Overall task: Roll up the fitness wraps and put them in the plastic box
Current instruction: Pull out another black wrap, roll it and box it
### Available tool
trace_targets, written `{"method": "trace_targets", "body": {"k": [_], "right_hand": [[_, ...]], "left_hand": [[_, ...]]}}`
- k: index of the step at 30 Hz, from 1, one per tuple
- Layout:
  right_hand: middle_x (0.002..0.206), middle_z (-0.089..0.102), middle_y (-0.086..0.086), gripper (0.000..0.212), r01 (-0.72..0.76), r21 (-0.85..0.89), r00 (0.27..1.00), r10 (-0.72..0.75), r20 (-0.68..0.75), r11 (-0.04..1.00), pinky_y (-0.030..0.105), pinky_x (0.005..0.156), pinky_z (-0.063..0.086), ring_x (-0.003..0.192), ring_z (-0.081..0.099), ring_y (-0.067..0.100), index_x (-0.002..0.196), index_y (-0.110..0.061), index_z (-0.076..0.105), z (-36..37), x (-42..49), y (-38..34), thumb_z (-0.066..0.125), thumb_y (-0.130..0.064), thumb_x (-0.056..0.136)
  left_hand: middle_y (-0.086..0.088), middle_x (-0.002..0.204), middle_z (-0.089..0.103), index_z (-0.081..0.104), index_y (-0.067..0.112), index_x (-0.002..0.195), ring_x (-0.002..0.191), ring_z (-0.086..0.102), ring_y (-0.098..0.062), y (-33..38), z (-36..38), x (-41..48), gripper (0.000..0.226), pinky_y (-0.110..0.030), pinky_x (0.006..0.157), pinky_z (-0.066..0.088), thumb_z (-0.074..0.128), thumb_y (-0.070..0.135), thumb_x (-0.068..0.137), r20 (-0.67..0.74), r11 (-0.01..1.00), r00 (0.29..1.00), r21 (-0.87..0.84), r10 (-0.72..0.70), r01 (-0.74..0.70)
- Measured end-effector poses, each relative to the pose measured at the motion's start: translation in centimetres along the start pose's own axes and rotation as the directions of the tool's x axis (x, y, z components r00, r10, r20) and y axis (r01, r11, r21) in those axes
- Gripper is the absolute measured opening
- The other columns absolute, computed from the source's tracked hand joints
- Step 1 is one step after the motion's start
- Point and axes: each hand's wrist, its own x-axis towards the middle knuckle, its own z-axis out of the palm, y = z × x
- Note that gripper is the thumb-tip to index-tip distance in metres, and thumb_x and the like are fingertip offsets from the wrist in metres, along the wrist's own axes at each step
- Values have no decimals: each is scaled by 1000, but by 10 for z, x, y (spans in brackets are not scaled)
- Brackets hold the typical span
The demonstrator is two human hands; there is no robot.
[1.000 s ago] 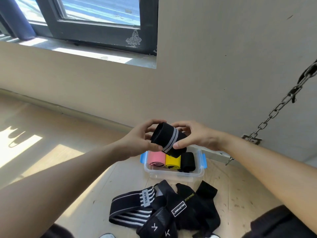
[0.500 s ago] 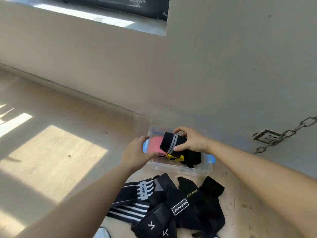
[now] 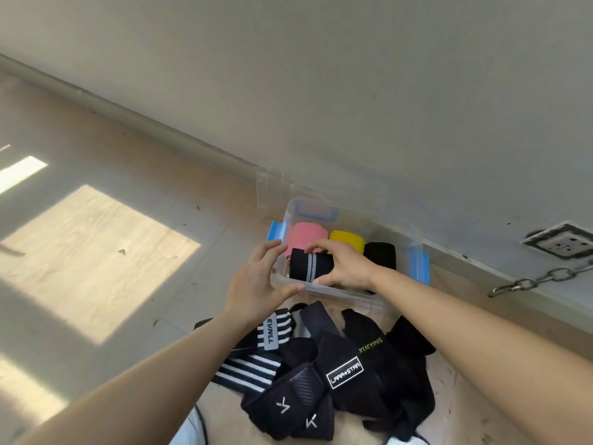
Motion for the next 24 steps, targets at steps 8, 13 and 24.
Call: {"method": "trace_targets", "body": {"k": [8, 13, 24], "right_hand": [[115, 67, -5, 31, 37, -93, 998, -41, -41, 995, 31, 102, 46, 110, 59, 11, 120, -27, 74, -22, -2, 7, 75, -22, 89], [115, 67, -5, 35, 52, -188, 994, -70, -89, 981, 37, 100, 46, 111, 58, 17, 120, -31, 73, -1, 0, 13, 79, -30, 86], [130, 66, -4, 40, 71, -181, 992, -88, -86, 981, 34, 106, 43, 123, 56, 16, 131, -30, 67, -1, -12, 13, 71, -32, 91]], "left_hand": [[22, 149, 38, 53, 30, 143, 96, 63, -10, -5, -1, 2, 80, -41, 80, 59, 82, 59, 74, 4, 999, 1000, 29, 18, -18], [21, 152, 39, 58, 28, 138, 91, 63, -11, -9, 6, 0, 71, -42, 81, 59, 83, 54, 76, -13, 999, 999, 4, 41, -41], [21, 159, 23, 52, 34, 138, 97, 66, -16, -6, 8, -5, 58, -41, 78, 59, 70, 56, 87, 40, 995, 997, 63, 73, -75]]}}
